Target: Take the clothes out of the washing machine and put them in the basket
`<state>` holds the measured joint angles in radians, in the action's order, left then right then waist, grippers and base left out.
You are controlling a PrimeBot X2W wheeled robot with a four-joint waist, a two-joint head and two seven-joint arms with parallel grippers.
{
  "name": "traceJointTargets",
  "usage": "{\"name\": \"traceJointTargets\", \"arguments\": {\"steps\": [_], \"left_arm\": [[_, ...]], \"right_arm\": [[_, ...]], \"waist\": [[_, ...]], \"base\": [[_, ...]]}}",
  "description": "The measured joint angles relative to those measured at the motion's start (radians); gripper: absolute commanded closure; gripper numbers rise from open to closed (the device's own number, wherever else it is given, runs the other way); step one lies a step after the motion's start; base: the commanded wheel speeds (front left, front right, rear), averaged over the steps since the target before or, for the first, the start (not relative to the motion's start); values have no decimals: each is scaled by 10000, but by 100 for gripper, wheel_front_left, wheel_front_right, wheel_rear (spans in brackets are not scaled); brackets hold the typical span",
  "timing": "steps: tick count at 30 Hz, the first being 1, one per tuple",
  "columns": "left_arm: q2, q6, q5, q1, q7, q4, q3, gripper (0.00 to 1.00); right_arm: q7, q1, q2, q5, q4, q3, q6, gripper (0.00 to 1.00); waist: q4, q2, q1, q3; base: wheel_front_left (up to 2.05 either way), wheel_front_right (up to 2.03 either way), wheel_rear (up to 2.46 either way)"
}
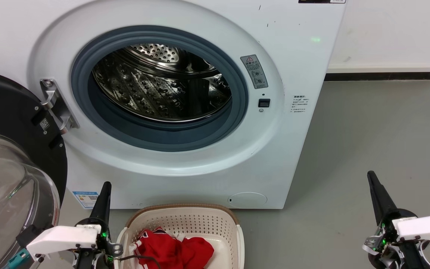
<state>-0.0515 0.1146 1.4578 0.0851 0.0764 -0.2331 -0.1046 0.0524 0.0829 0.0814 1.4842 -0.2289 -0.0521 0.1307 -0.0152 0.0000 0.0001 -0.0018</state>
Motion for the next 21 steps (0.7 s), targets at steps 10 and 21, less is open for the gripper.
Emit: {"name": "traceJointTargets", "arguments": {"steps": [10, 21], "left_arm": [[2, 79, 878, 79, 230, -75, -46, 100], [6, 150, 1542, 208, 382, -132, -86, 100]], "right_arm": [[171, 53, -12, 918, -67, -134, 0, 100], [293, 164, -29, 1582, -130, -247, 0, 100]], "waist": [[85, 0, 0, 28], [152, 0, 0, 49]], "base": [[0, 0, 0], [0, 0, 0]]}}
